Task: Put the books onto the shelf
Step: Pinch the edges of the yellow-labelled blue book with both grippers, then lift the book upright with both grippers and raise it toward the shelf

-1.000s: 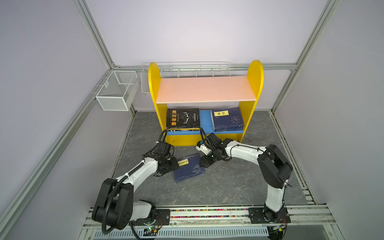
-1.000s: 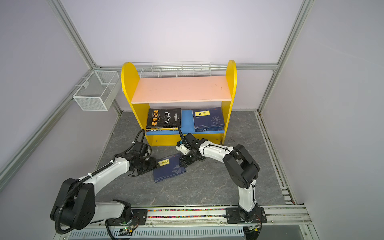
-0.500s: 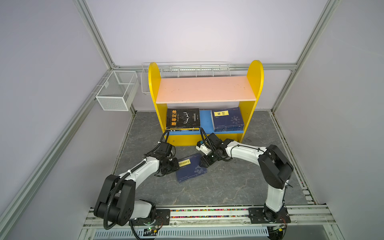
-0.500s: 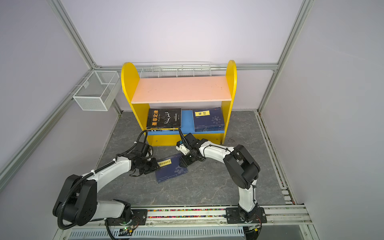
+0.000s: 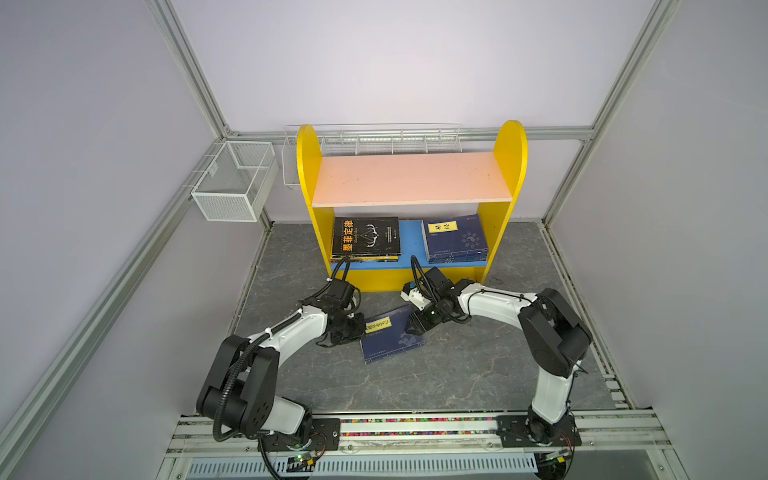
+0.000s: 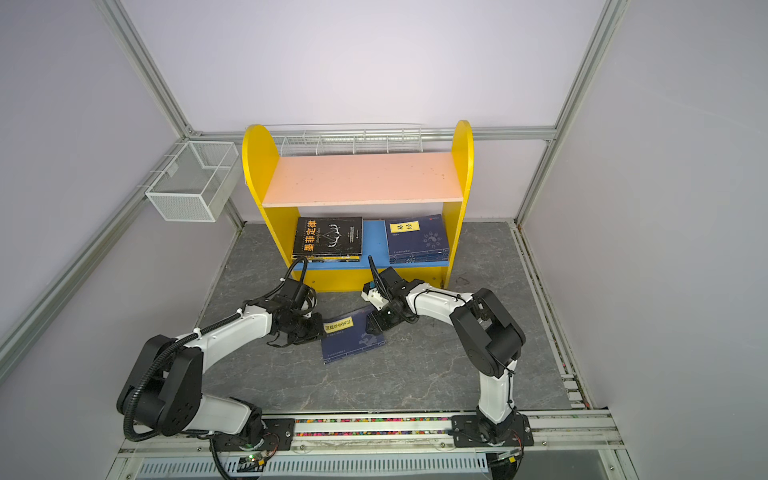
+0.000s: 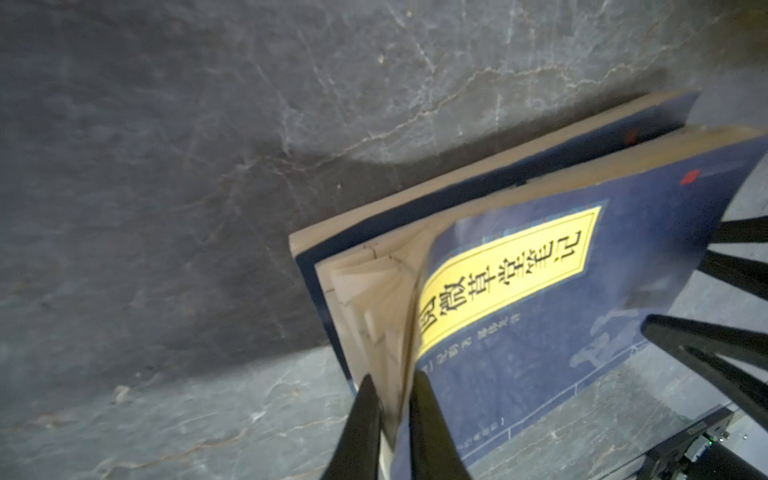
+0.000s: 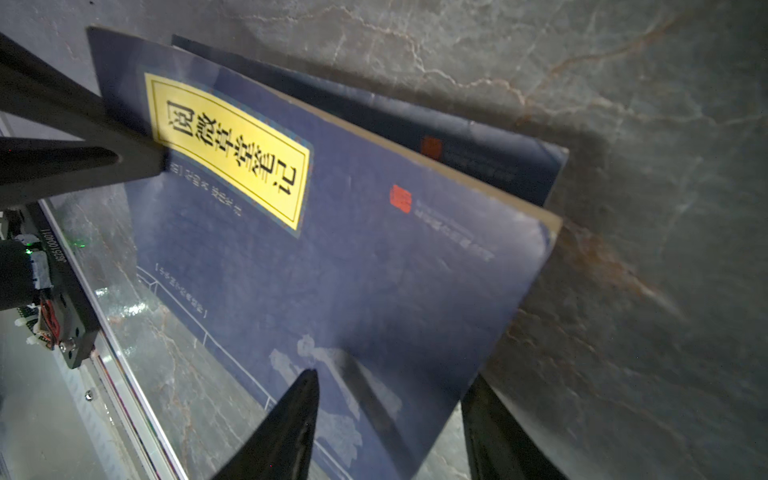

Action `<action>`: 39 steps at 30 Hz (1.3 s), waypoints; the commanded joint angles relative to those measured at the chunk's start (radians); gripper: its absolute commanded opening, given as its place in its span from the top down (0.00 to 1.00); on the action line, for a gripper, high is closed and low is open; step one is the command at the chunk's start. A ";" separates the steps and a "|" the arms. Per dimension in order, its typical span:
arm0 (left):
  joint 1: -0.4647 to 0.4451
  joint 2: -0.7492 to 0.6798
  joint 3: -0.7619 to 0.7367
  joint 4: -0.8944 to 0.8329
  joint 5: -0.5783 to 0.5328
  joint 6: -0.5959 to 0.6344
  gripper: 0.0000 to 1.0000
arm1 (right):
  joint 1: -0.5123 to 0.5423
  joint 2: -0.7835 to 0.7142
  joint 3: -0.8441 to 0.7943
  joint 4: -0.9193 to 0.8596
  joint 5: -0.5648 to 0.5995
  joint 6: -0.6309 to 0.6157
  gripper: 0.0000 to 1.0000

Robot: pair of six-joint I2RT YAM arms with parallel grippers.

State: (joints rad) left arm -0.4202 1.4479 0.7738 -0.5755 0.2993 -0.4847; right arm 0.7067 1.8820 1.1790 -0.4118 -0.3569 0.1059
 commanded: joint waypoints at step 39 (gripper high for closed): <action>-0.002 -0.676 -0.216 0.477 0.295 -0.074 1.00 | -0.235 -0.326 -0.248 0.327 -0.395 0.248 0.30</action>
State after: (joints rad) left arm -0.4229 0.7929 0.5644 -0.1940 0.5102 -0.5472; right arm 0.4782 1.5906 0.9340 -0.1127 -0.7136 0.3416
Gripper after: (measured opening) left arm 0.051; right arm 0.696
